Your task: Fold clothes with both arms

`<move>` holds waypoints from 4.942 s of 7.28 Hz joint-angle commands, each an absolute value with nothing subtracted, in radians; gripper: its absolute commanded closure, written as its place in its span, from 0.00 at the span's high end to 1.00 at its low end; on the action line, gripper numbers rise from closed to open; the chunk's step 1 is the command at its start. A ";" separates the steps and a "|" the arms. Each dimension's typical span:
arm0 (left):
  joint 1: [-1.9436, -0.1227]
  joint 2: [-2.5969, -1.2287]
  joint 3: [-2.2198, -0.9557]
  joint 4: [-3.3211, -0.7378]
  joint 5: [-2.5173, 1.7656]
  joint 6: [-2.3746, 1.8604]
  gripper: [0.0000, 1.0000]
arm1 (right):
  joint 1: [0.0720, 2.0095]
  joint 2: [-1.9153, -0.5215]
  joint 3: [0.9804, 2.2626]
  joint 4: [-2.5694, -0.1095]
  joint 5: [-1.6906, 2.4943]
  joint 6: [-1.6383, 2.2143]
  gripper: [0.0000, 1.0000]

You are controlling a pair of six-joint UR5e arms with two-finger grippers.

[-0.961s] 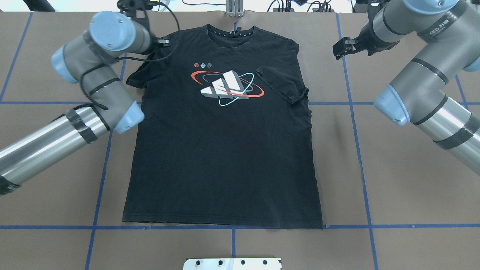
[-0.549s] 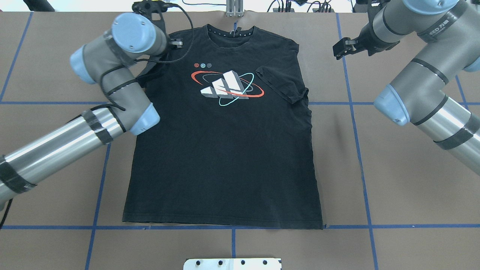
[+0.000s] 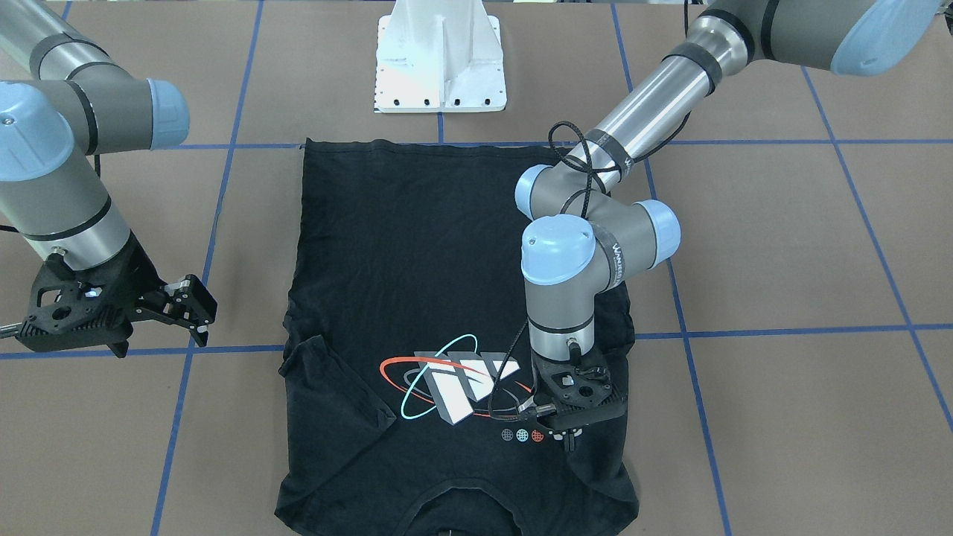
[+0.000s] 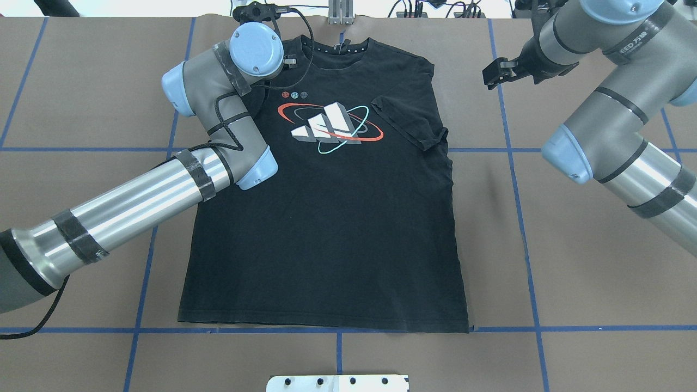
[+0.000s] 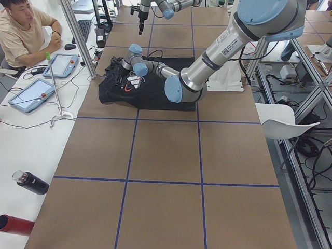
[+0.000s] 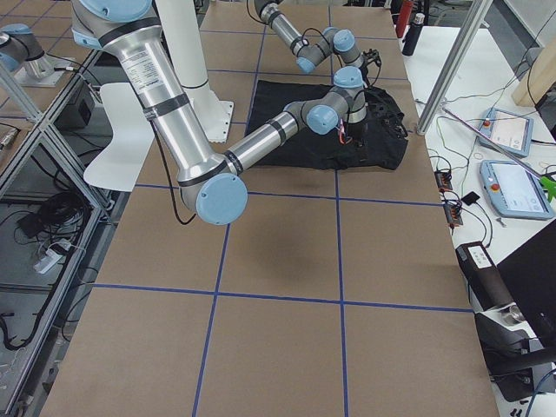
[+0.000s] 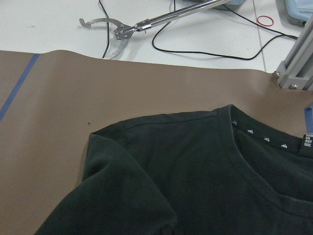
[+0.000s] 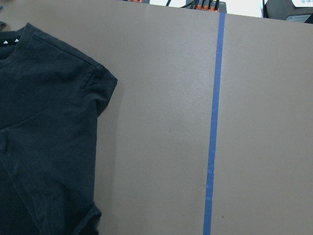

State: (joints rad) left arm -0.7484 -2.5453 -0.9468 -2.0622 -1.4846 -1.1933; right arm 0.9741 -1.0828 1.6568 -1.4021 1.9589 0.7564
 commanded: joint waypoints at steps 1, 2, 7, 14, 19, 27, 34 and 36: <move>-0.752 -2.540 -0.954 -2.069 -1.482 -1.079 0.99 | 0.971 -1.081 1.655 -1.402 1.959 0.758 1.00; -0.759 -2.514 -0.994 -2.101 -1.486 -1.034 1.00 | 0.971 -1.080 1.657 -1.401 1.959 0.759 1.00; -0.762 -2.085 -1.629 -2.122 -1.650 -0.917 1.00 | 0.870 -1.135 1.836 -1.417 1.945 0.961 1.00; -0.443 -1.547 -2.111 -2.131 -1.642 -1.139 1.00 | 0.289 -1.610 2.357 -1.453 1.565 1.417 1.00; -0.229 -1.491 -2.063 -2.121 -1.551 -1.425 0.92 | 0.232 -1.618 2.368 -1.453 1.505 1.448 1.00; -0.178 -1.499 -2.046 -2.123 -1.552 -1.467 0.48 | 0.221 -1.618 2.367 -1.453 1.496 1.448 1.00; -0.179 -1.488 -2.045 -2.118 -1.552 -1.466 0.21 | 0.219 -1.617 2.367 -1.453 1.496 1.448 1.00; -0.181 -1.480 -2.046 -2.118 -1.552 -1.466 0.00 | 0.219 -1.618 2.367 -1.453 1.496 1.448 1.00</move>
